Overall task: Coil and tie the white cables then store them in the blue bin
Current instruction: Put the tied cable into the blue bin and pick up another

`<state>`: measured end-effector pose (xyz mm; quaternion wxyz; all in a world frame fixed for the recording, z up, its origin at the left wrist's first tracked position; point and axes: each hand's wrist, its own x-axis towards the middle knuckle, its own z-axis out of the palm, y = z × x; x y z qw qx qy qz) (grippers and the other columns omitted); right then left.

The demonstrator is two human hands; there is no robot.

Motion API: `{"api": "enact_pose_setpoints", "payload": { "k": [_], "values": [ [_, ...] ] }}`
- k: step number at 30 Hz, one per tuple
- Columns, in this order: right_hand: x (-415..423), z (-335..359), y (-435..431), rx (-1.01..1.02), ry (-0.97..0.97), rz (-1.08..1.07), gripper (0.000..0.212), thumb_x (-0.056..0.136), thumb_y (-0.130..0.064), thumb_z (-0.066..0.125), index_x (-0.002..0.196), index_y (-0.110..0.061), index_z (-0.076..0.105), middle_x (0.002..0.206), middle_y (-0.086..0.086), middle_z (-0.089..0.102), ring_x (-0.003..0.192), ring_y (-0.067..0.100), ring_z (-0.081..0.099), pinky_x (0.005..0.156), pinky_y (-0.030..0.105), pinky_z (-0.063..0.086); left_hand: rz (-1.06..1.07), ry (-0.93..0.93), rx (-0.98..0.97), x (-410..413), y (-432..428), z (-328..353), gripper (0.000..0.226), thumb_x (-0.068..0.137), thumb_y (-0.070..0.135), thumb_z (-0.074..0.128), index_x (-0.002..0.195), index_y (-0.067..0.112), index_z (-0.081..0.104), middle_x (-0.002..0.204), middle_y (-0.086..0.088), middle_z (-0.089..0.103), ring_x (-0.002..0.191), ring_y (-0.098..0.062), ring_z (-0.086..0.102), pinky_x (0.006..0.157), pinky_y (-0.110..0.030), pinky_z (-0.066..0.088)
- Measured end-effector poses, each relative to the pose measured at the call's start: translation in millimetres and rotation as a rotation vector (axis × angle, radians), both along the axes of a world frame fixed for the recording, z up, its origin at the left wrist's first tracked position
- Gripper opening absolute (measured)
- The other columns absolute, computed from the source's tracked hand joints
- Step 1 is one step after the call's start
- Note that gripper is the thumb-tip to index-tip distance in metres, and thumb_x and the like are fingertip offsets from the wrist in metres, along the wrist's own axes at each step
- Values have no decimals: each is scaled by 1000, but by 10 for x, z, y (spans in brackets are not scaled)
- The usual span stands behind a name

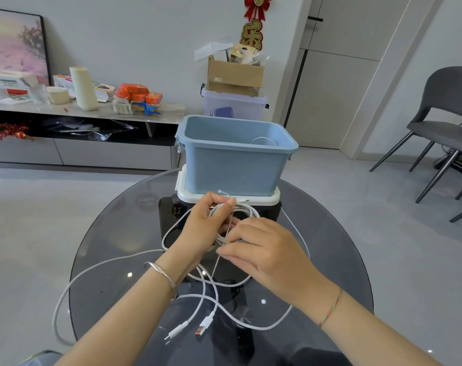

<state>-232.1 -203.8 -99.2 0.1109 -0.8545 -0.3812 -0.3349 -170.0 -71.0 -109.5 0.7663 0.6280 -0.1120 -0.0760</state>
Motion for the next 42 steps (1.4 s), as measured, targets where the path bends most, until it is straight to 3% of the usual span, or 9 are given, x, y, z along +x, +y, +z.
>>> {"api": "enact_pose_setpoints", "payload": {
  "k": [16,18,22,25,29,32,36,39,42],
  "values": [
    [-63,-5,45,-235,-151,-51,15,83,0,61,79,-14,66,78,0,62,73,21,58,68,31,48,-42,-36,124,-7,-32,-99,14,93,24,59,85,15,53,52,7,53,47,-6,44,51,-17,41],
    [-72,-7,44,-80,-71,-48,9,87,-5,61,84,-11,67,80,1,64,76,20,61,69,32,50,-24,-49,109,0,-29,-100,14,93,22,59,84,14,52,49,10,51,45,-4,43,50,-16,39],
    [-170,81,11,501,267,4,9,95,-20,54,95,-17,62,90,-3,71,84,11,68,74,30,54,-4,-113,97,2,0,-88,12,93,18,59,85,11,53,66,-4,60,56,-7,55,58,-17,47],
    [-232,197,26,894,501,127,5,93,-12,57,91,-17,56,90,2,73,87,20,70,81,30,55,-7,-143,45,-7,5,-62,11,93,12,58,86,6,51,73,-8,62,59,-7,59,59,-17,50],
    [-196,301,27,1259,765,91,4,88,-6,60,90,-5,56,73,7,71,73,18,68,74,25,54,24,-277,78,-2,1,-43,15,91,10,60,89,-2,51,72,-9,64,62,-10,60,61,-17,49],
    [-115,338,-57,1358,808,-31,4,89,-7,57,89,-6,61,68,-1,69,69,4,64,71,14,49,-17,-348,96,-39,-12,-24,15,90,18,61,86,5,52,63,-5,66,61,-15,60,64,-25,52],
    [-33,381,-191,1399,775,-127,3,87,-10,60,88,-8,63,76,-4,70,72,-4,62,68,5,44,-79,-385,100,-98,-23,7,20,84,27,61,84,9,53,65,-4,65,59,-11,60,64,-23,51],
    [-6,370,-254,1332,837,-219,3,84,-13,66,87,-12,68,98,-7,73,88,-3,64,78,9,46,-115,-412,110,-128,-40,22,17,85,25,62,82,12,52,65,-4,65,59,-11,59,65,-23,50],
    [10,328,-253,1317,936,-229,8,83,-11,68,90,-7,67,100,-2,74,90,4,67,88,21,49,-147,-435,125,-150,-57,10,13,88,18,62,81,14,51,65,-7,65,60,-11,59,64,-23,50]
  ]
}}
